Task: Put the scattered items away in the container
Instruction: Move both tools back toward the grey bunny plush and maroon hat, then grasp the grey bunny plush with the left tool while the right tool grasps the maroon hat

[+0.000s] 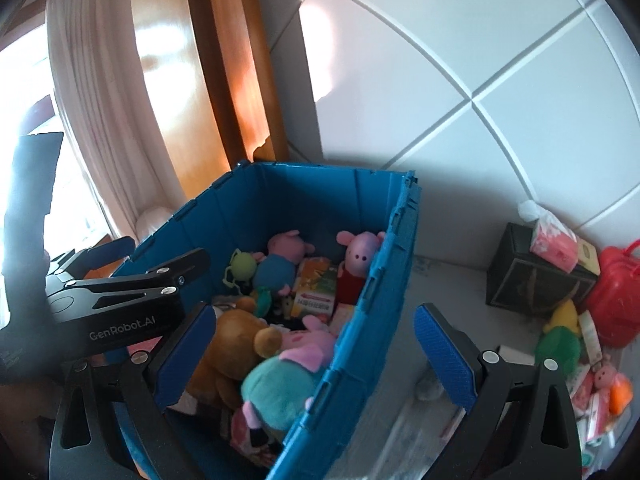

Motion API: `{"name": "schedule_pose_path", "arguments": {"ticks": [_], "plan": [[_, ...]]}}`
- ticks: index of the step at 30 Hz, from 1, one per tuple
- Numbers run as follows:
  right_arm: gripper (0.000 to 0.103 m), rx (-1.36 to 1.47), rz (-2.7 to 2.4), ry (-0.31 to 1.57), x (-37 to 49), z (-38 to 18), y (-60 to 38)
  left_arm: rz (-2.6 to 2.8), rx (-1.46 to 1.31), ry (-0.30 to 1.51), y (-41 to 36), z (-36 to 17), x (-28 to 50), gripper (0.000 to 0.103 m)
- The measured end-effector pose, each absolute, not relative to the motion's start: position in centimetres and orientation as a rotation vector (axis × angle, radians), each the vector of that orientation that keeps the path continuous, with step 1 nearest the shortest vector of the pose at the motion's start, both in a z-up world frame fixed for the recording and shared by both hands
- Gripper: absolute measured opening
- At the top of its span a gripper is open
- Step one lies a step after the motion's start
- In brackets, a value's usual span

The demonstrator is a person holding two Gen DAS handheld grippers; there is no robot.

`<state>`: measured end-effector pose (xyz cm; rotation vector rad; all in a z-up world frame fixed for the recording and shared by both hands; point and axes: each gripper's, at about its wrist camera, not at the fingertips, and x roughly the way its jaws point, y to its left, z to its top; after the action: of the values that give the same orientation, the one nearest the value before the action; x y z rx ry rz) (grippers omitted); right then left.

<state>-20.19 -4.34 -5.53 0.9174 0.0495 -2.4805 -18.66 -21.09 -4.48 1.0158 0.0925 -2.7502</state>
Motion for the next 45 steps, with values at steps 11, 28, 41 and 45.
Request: {"name": "schedule_pose_path", "arguments": {"ticks": [11, 28, 41, 45], "plan": [[0.101, 0.959, -2.585, -0.006, -16.8, -10.1, 10.6, -2.86, 1.079, -0.038, -6.3, -6.9, -18.3, 0.103], [0.101, 1.408, -2.581, -0.049, -16.7, -28.6, 25.2, -2.839, 1.415, -0.148, 4.9, -24.4, -27.8, 0.103], [0.101, 1.561, -2.55, -0.119, -19.3, -38.5, 27.4, -2.742, 1.594, -0.136, 4.0, -38.2, -37.4, 0.103], [0.101, 1.564, -2.551, -0.124, -20.0, -39.3, 27.8, -2.713, 1.652, -0.191, 4.3, -41.0, -39.8, 0.103]]}}
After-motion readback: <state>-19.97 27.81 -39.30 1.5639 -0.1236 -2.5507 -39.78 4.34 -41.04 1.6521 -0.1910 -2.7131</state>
